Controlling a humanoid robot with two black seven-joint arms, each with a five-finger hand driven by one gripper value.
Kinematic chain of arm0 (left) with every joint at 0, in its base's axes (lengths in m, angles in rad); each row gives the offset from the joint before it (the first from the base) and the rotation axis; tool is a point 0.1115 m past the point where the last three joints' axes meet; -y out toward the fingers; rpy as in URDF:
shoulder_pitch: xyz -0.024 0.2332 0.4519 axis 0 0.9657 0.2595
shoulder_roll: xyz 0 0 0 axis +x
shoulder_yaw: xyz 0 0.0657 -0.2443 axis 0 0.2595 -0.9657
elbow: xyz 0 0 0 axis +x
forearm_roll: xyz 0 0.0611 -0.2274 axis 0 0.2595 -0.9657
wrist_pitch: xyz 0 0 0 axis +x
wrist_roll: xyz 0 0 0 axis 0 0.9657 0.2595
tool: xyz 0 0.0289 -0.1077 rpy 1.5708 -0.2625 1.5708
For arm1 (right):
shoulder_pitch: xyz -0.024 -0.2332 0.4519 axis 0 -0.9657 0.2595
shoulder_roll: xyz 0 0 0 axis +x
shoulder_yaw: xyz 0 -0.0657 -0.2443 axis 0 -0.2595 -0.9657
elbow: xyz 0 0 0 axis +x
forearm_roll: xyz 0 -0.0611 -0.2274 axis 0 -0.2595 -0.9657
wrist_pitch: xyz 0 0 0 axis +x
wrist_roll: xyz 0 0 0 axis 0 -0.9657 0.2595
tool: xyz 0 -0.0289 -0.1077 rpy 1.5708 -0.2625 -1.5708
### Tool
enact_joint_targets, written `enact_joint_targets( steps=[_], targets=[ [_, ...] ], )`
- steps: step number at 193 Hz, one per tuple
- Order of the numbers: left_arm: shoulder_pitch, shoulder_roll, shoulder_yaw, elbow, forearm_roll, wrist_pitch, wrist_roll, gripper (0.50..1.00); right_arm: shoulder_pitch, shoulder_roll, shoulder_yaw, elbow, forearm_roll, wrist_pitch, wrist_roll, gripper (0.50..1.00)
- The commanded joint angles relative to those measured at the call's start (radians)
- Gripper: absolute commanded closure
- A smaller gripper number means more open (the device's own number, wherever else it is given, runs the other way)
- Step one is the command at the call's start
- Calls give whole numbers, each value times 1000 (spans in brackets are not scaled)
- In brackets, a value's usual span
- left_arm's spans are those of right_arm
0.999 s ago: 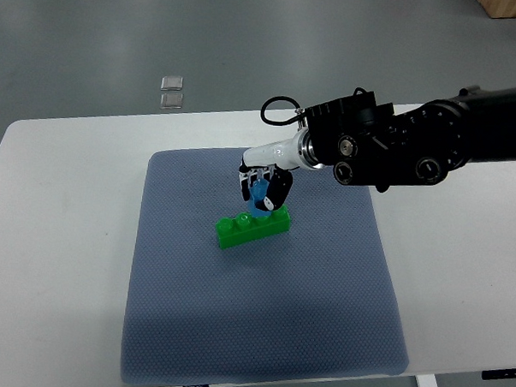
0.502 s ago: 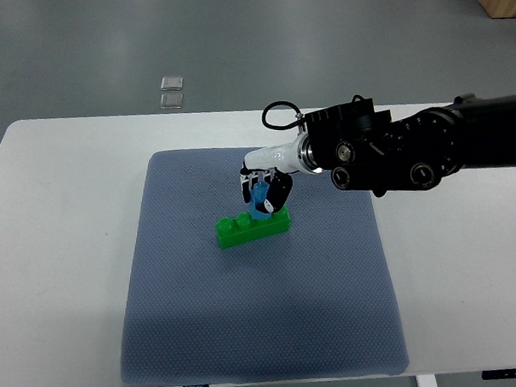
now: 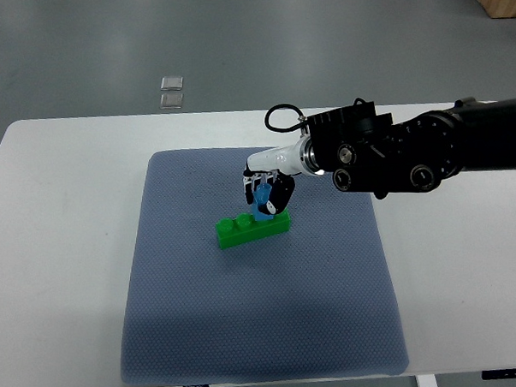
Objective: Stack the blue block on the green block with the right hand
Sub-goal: 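Lower the blue block onto the green block's studs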
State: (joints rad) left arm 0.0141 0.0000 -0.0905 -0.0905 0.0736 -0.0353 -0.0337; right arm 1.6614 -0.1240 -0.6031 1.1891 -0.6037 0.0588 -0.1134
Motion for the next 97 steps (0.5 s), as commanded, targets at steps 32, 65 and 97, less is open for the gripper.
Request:
enact_joint_targets(
  steps=[32,65,97],
  targets=[
    [0,0,0,0,0,0,0,500,-6,0,-4,-3,-1,-1,4,908],
    [0,0,0,0,0,0,0,500,-12,0,-7,-3,-2,-1,8,908],
    [0,0,0,0,0,0,0,500,-26,0,-12,-3,-36,-14,11,910]
  ],
)
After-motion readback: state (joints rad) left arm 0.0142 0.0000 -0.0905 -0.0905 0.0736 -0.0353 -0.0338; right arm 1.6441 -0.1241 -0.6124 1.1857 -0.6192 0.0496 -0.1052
